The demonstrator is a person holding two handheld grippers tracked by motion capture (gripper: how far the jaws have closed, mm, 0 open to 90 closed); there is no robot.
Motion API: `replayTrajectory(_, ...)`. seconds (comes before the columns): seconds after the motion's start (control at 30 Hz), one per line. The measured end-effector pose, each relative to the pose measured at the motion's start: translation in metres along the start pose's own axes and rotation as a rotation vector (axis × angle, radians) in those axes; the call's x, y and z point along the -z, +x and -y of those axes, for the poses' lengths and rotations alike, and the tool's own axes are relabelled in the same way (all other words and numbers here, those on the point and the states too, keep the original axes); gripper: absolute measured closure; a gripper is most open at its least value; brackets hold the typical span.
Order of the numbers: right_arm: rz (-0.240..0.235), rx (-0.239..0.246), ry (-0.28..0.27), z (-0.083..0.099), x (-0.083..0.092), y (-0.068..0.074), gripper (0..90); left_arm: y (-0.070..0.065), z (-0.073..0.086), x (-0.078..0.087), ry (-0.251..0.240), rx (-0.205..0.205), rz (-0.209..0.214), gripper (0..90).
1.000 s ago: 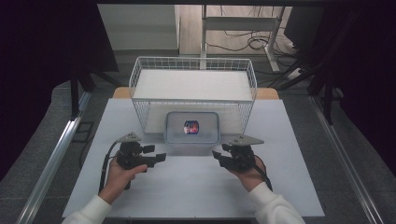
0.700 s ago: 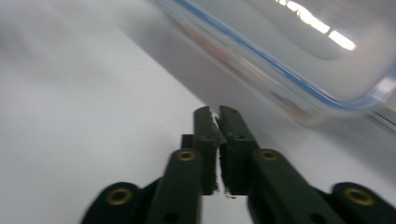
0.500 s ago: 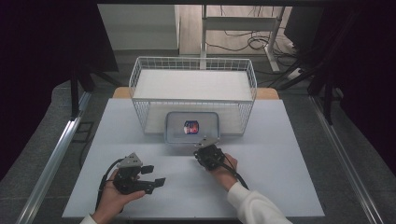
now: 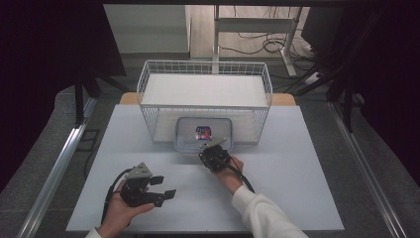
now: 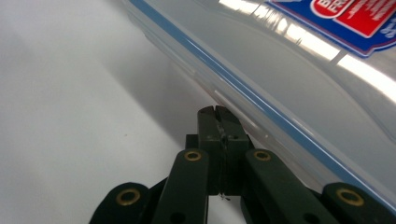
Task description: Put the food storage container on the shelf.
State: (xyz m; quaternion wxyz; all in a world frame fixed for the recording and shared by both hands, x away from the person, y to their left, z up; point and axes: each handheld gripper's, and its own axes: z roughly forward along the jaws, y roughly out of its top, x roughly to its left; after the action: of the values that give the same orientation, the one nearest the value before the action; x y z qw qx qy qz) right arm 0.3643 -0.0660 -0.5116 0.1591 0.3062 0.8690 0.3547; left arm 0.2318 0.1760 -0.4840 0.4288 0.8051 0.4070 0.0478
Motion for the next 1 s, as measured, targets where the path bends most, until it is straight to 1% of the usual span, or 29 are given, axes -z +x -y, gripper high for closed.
replayTrajectory(0.07, 0.006, -0.001, -0.004, -0.002, 0.002, -0.001, 89.2, 0.0, -0.001, -0.002, -0.002, 0.005, 0.001, 29.2)
replayTrajectory(0.1, 0.019, -0.008, -0.016, -0.005, 0.005, -0.002, 89.1, 0.001, 0.0, -0.003, 0.007, -0.003, -0.004, 29.1)
replayTrajectory(0.17, 0.022, -0.008, -0.02, -0.006, 0.005, -0.003, 89.2, 0.0, 0.001, -0.003, 0.011, -0.003, -0.005, 29.1)
replayTrajectory(0.23, 0.049, -0.017, -0.039, -0.011, 0.009, -0.005, 89.1, 0.0, 0.002, -0.001, 0.006, 0.0, -0.004, 29.1)
replayTrajectory(0.27, 0.059, -0.04, -0.034, -0.013, 0.008, -0.009, 89.1, 0.0, 0.003, 0.0, -0.001, 0.001, -0.002, 29.1)
replayTrajectory(0.3, 0.059, -0.04, -0.034, -0.013, 0.008, -0.009, 89.1, 0.0, 0.003, 0.0, -0.001, 0.001, -0.002, 29.1)
replayTrajectory(0.37, 0.056, -0.063, -0.042, -0.014, 0.006, -0.013, 89.1, 0.0, 0.002, 0.001, -0.007, 0.006, 0.003, 29.1)
replayTrajectory(0.4, 0.056, -0.066, -0.046, -0.014, 0.005, -0.015, 89.1, 0.0, 0.002, 0.002, -0.009, 0.003, 0.003, 29.1)
replayTrajectory(0.43, 0.058, -0.079, -0.049, -0.016, 0.003, -0.018, 89.1, 0.001, 0.002, 0.002, -0.009, 0.001, 0.003, 29.1)
replayTrajectory(0.47, 0.058, -0.079, -0.049, -0.016, 0.003, -0.018, 89.1, 0.001, 0.002, 0.002, -0.008, 0.002, 0.002, 29.1)
replayTrajectory(0.5, 0.058, -0.093, -0.055, -0.019, 0.0, -0.021, 89.1, 0.002, 0.003, 0.002, -0.006, 0.003, -0.001, 29.1)
replayTrajectory(0.6, 0.062, -0.102, -0.06, -0.021, -0.003, -0.024, 89.1, 0.004, 0.003, 0.003, -0.007, 0.01, -0.007, 29.1)
replayTrajectory(0.63, 0.069, -0.108, -0.057, -0.022, -0.005, -0.027, 89.1, 0.005, 0.003, 0.003, -0.01, 0.011, -0.009, 29.1)
replayTrajectory(0.67, 0.069, -0.108, -0.057, -0.022, -0.005, -0.027, 89.1, 0.005, 0.003, 0.003, -0.01, 0.011, -0.009, 29.1)
replayTrajectory(0.7, 0.083, -0.114, -0.056, -0.023, -0.006, -0.029, 89.1, 0.005, 0.003, 0.003, -0.01, 0.011, -0.009, 29.1)
replayTrajectory(0.73, 0.097, -0.125, -0.057, -0.024, -0.007, -0.033, 89.1, 0.005, 0.003, 0.003, -0.009, 0.01, -0.009, 29.2)
replayTrajectory(0.77, 0.098, -0.152, -0.06, -0.025, -0.009, -0.04, 89.1, 0.005, 0.003, 0.002, -0.008, 0.008, -0.009, 29.2)
replayTrajectory(0.8, 0.098, -0.152, -0.06, -0.025, -0.009, -0.04, 89.1, 0.005, 0.003, 0.002, -0.008, 0.008, -0.009, 29.2)
replayTrajectory(0.83, 0.098, -0.162, -0.062, -0.026, -0.011, -0.044, 89.1, 0.005, 0.002, 0.001, -0.008, 0.007, -0.01, 29.3)
replayTrajectory(0.9, 0.099, -0.165, -0.061, -0.028, -0.013, -0.046, 89.1, 0.005, 0.002, 0.001, -0.007, 0.009, -0.009, 29.3)
replayTrajectory(1.0, 0.103, -0.165, -0.06, -0.03, -0.014, -0.046, 89.1, 0.006, 0.002, 0.001, -0.007, 0.011, -0.009, 29.3)
